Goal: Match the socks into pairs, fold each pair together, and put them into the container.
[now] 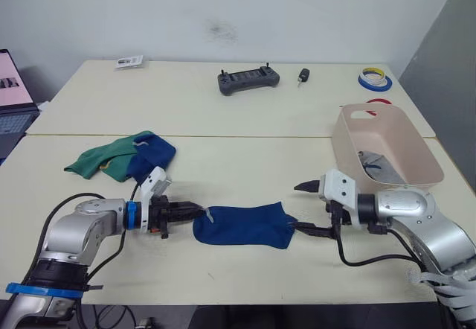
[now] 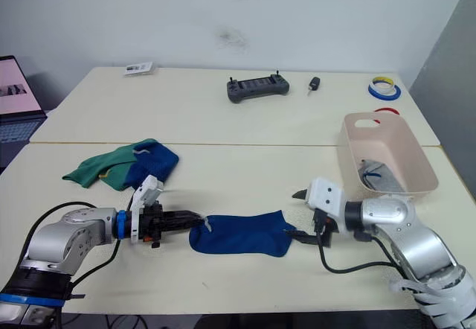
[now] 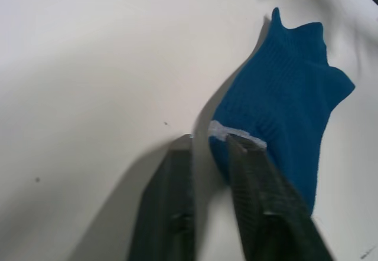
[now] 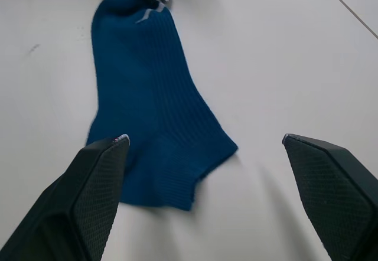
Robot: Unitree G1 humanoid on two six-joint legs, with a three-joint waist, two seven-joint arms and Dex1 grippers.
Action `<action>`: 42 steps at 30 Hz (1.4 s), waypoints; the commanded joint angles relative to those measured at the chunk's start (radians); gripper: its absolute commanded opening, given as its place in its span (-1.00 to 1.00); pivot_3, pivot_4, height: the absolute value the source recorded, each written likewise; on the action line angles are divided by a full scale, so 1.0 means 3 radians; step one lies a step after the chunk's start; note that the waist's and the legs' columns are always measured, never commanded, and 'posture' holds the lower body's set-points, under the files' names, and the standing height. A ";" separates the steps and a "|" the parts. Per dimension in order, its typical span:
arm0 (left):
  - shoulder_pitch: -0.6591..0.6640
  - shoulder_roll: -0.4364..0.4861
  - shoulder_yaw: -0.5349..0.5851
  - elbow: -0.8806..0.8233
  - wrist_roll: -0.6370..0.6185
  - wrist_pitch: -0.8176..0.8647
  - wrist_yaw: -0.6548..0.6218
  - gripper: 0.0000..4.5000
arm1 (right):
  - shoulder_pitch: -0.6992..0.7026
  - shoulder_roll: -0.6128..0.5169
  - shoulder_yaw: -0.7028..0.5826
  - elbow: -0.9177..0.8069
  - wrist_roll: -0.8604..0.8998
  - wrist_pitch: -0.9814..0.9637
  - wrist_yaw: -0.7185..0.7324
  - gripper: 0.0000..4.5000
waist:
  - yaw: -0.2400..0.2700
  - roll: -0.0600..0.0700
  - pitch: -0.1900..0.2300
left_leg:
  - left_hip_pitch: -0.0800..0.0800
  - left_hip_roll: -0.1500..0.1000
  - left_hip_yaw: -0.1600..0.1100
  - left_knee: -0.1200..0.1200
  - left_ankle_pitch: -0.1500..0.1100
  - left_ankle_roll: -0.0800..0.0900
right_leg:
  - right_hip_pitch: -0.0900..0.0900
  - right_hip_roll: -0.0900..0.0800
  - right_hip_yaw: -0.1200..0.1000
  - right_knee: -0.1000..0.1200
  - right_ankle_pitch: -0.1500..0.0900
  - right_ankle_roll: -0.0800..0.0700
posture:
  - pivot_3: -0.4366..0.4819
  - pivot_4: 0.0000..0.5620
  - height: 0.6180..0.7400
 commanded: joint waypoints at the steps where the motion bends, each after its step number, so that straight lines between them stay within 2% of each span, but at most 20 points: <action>1: 0.0039 0.0065 0.0220 0.0006 -0.0002 -0.0132 -0.0030 -0.01 | 0.0070 -0.0002 -0.0087 -0.0178 0.0008 -0.0046 -0.0108 1.00 | 0.0000 0.0000 0.0000 | 0.0000 0.0000 0.0000 0.0000 0.0000 0.0000 | 0.0000 0.0000 0.0000 0.0000 0.0000 0.0000 | -0.05 -0.47 1.00; 4: 0.0141 0.0111 0.0390 0.0004 0.0045 -0.0288 0.0025 0.40 | 0.0159 0.0008 -0.0148 -0.0220 0.0010 -0.0080 -0.0201 1.00 | -0.0008 0.0000 0.0000 | 0.0001 0.0001 0.0000 -0.0001 0.0000 0.0000 | 0.0000 0.0000 0.0001 0.0000 0.0000 0.0000 | -0.05 -0.47 1.00; 8: 0.0240 0.0097 0.0657 -0.0078 -0.0042 -0.0233 0.0167 0.94 | 0.0284 0.0014 -0.0241 -0.0264 0.0041 -0.0105 -0.0299 1.00 | 0.0000 0.0000 0.0000 | 0.0001 0.0000 0.0000 -0.0001 0.0000 0.0000 | 0.0000 0.0000 0.0000 0.0000 0.0000 0.0000 | -0.05 -0.47 1.00; 11: 0.0345 -0.0044 0.0900 -0.0178 -0.0062 -0.0254 0.0481 0.94 | 0.0317 0.0079 -0.0265 -0.0319 0.0069 -0.0108 -0.0394 1.00 | 0.0000 0.0000 0.0000 | 0.0001 0.0000 0.0000 -0.0001 0.0000 0.0000 | 0.0001 -0.0001 0.0000 -0.0001 0.0000 0.0000 | -0.05 -0.47 1.00; 17: 0.0517 -0.0650 0.1481 -0.0489 -0.0050 -0.0576 0.1419 0.94 | 0.0079 0.0291 -0.0138 -0.0394 0.0062 -0.0060 -0.0525 1.00 | -0.0006 -0.0002 -0.0001 | 0.0001 0.0001 0.0000 0.0000 0.0000 0.0000 | 0.0001 -0.0001 0.0000 0.0000 0.0000 0.0000 | -0.05 -0.47 1.00; 23: 0.0683 -0.1062 0.1893 -0.0840 -0.0192 -0.0480 0.2220 0.94 | -0.0206 0.0442 0.0032 -0.0332 0.0073 -0.0028 -0.0519 1.00 | 0.0001 -0.0004 -0.0002 | 0.0001 0.0000 -0.0001 0.0000 0.0000 -0.0001 | 0.0002 -0.0003 -0.0001 -0.0001 0.0000 0.0000 | -0.05 -0.47 1.00; 26: 0.0667 -0.1102 0.2032 -0.0874 -0.0312 -0.0307 0.2491 0.94 | -0.0307 0.0484 0.0096 -0.0301 0.0088 -0.0011 -0.0487 1.00 | 0.0001 -0.0005 -0.0003 | 0.0001 0.0001 -0.0003 0.0000 0.0000 -0.0001 | 0.0002 -0.0003 -0.0003 -0.0001 0.0000 0.0000 | -0.05 -0.47 1.00; 30: 0.0558 -0.1016 0.1965 -0.0734 -0.0369 -0.0057 0.2588 0.94 | -0.0469 0.0517 0.0193 -0.0234 0.0078 0.0002 -0.0452 1.00 | 0.0002 -0.0005 -0.0003 | 0.0002 -0.0001 -0.0002 0.0000 0.0000 -0.0001 | 0.0003 -0.0003 -0.0002 -0.0001 0.0000 0.0000 | -0.05 -0.47 1.00; 36: 0.0394 -0.1059 0.1885 -0.0631 -0.0459 0.0276 0.2750 0.94 | -0.0715 0.0518 0.0315 -0.0280 0.0067 0.0189 -0.0454 1.00 | 0.0002 -0.0006 -0.0004 | 0.0002 -0.0001 -0.0002 0.0001 0.0001 -0.0001 | 0.0003 -0.0002 -0.0002 -0.0001 0.0000 0.0000 | -0.05 -0.47 1.00; 40: 0.0253 -0.1105 0.1818 -0.0468 -0.0458 0.0272 0.2774 0.56 | -0.0733 0.0537 0.0318 -0.0316 0.0080 0.0247 -0.0469 1.00 | 0.0003 -0.0006 -0.0004 | 0.0002 0.0000 -0.0003 0.0000 0.0001 -0.0002 | 0.0002 -0.0002 -0.0003 -0.0001 0.0000 0.0000 | -0.05 -0.47 1.00; 42: 0.0175 -0.1133 0.1770 -0.0392 -0.0445 0.0264 0.2783 0.27 | -0.0735 0.0545 0.0313 -0.0333 0.0082 0.0273 -0.0481 1.00 | 0.0003 -0.0006 -0.0004 | 0.0001 -0.0001 -0.0003 0.0000 0.0001 -0.0002 | 0.0002 -0.0002 -0.0003 -0.0001 0.0000 0.0000 | -0.05 -0.47 1.00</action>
